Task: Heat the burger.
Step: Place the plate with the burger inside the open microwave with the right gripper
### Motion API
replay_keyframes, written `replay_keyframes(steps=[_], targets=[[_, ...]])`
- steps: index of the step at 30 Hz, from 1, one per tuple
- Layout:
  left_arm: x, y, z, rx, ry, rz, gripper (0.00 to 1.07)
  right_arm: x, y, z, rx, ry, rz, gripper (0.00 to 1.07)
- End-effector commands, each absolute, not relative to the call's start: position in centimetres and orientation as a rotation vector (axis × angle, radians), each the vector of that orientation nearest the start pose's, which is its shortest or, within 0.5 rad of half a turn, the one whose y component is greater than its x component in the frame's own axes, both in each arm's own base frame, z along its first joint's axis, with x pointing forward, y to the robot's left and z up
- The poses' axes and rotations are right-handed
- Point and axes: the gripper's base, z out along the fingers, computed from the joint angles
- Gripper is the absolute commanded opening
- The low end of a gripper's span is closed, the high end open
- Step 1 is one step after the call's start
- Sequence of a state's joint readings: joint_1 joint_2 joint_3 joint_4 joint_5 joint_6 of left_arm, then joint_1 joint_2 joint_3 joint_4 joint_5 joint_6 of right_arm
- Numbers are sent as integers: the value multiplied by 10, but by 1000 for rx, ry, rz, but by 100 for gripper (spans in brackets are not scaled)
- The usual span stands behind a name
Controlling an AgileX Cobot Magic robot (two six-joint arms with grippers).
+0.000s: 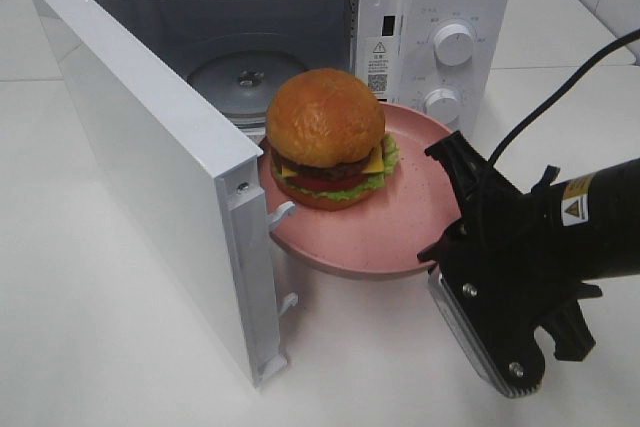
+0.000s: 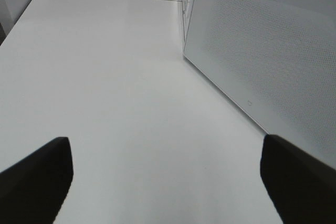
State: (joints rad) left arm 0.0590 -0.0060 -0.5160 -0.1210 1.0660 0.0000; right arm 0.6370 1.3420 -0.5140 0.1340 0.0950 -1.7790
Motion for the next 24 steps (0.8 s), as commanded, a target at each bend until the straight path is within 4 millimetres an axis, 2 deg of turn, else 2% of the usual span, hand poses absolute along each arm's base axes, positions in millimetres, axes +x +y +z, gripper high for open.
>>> replay_keyframes(steps=[1, 7, 10, 12, 15, 17, 24], targets=[[-8, -10, 281, -53, 2019, -110, 88, 204, 146, 204, -2124, 986, -524, 2], [-8, -10, 281, -53, 2019, -110, 88, 223, 158, 201, -2138, 991, -523, 2], [-8, -10, 281, -53, 2019, -110, 88, 225, 160, 200, -2142, 993, -521, 2], [-8, -10, 281, -53, 2019, -110, 88, 236, 167, 199, -2154, 978, -527, 2], [-8, -10, 281, -53, 2019, -110, 88, 239, 169, 199, -2155, 974, -529, 2], [-8, -10, 281, -53, 2019, -110, 88, 250, 177, 198, -2148, 985, -522, 2], [-8, -10, 281, -53, 2019, -110, 88, 262, 187, 188, -2197, 961, -503, 3]])
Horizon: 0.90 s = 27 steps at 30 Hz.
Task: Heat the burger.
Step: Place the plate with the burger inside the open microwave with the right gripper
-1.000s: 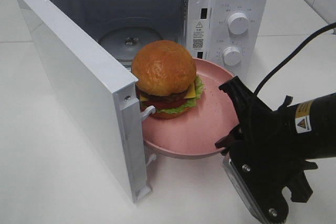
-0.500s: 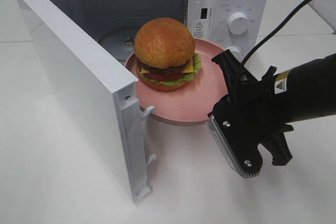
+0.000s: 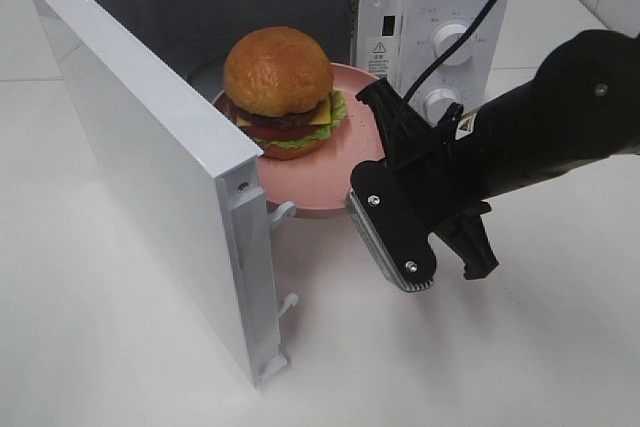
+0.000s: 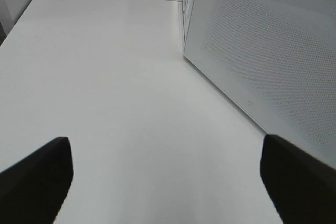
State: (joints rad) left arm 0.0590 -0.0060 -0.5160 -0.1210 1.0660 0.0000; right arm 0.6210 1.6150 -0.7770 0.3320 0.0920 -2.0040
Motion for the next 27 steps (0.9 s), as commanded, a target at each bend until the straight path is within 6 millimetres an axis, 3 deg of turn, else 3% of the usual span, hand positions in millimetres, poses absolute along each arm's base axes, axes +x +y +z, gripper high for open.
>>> replay_keyframes(steps=[1, 18, 27], targets=[[-8, -10, 281, -53, 2019, -110, 88, 265, 189, 185, -2185, 995, -485, 3], [-8, -10, 281, -53, 2019, -110, 88, 304, 197, 187, -2168, 1031, -487, 3], [-8, -10, 281, -53, 2019, -110, 88, 322, 205, 177, -2196, 1004, -509, 3]])
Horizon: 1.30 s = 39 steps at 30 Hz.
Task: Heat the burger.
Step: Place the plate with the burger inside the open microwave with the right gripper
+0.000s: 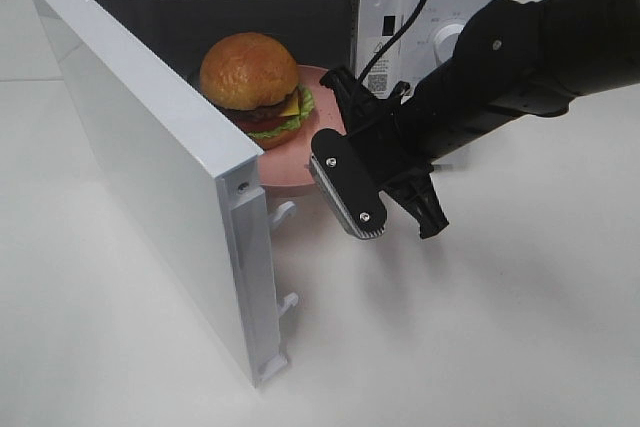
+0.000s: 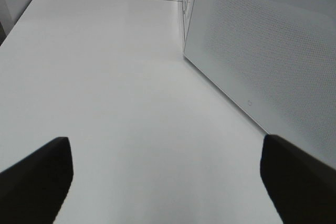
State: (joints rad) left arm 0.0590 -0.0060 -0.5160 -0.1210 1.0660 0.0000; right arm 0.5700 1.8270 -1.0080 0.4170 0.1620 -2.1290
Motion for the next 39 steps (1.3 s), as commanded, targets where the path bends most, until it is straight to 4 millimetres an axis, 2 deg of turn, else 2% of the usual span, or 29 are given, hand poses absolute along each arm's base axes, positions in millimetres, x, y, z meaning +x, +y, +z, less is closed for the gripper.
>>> replay_keyframes(steps=[1, 13, 21, 27, 29, 39], targets=[[-8, -10, 281, -53, 2019, -110, 88, 322, 205, 177, -2196, 1004, -509, 3], [-8, -10, 281, -53, 2019, -110, 88, 350, 221, 170, -2195, 972, -542, 4], [-8, -10, 281, -53, 2019, -110, 88, 372, 233, 169, -2143, 1039, -543, 4], [-8, -10, 281, -53, 2019, -110, 88, 380, 238, 166, -2175, 1040, -547, 4], [-8, -10, 281, -53, 2019, -110, 88, 389, 243, 165, -2149, 1082, -538, 4], [-8, -10, 281, -53, 2019, -110, 88, 404, 257, 162, -2141, 1102, -521, 7]])
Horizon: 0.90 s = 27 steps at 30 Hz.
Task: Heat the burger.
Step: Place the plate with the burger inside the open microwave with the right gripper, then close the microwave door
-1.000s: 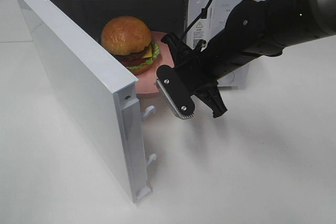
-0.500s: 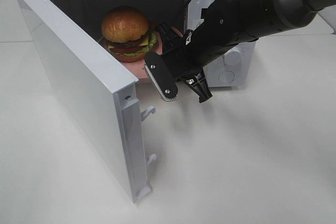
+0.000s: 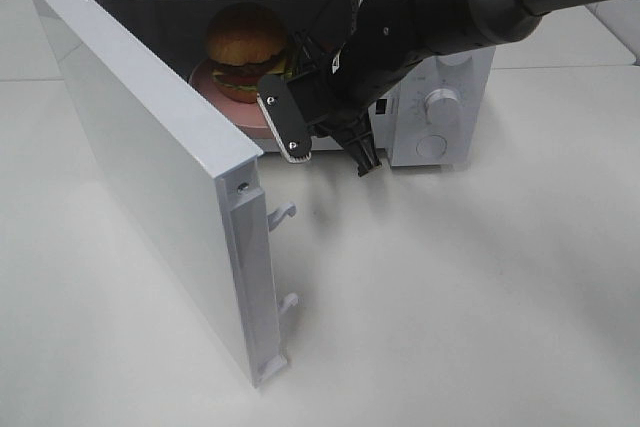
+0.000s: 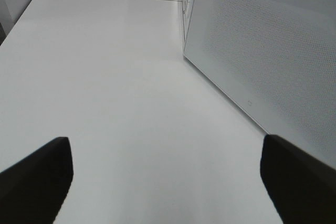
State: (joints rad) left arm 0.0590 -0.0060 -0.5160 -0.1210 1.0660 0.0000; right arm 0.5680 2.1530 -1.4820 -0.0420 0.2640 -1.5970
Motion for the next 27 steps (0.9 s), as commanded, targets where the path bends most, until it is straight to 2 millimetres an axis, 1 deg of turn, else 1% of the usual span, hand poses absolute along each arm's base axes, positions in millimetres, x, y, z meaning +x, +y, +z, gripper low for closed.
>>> replay_keyframes(steps=[1, 6, 8, 11, 13, 14, 16, 19, 20, 27], targets=[[-8, -10, 281, -53, 2019, -110, 88, 404, 257, 162, -2141, 1102, -521, 7], [-8, -10, 281, -54, 2019, -109, 88, 410, 263, 157, -2116, 1128, -506, 9], [-8, -10, 281, -54, 2019, -109, 88, 413, 265, 157, -2078, 1169, -489, 13], [-8, -10, 281, -54, 2019, -109, 88, 413, 265, 156, -2070, 1176, -486, 15], [-8, -10, 281, -54, 2019, -109, 88, 413, 265, 156, -2070, 1177, -486, 24], [-8, -10, 281, -54, 2019, -109, 88, 413, 265, 156, -2070, 1177, -486, 24], [-8, -10, 281, -54, 2019, -109, 88, 413, 265, 156, -2071, 1179, -485, 30], [-8, -10, 281, -54, 2019, -109, 88, 413, 265, 156, -2070, 1180, -484, 32], [-8, -10, 281, -54, 2019, -109, 88, 413, 265, 156, -2070, 1180, -484, 35], [-8, -10, 281, -54, 2019, -109, 88, 413, 265, 156, -2069, 1185, -481, 35]])
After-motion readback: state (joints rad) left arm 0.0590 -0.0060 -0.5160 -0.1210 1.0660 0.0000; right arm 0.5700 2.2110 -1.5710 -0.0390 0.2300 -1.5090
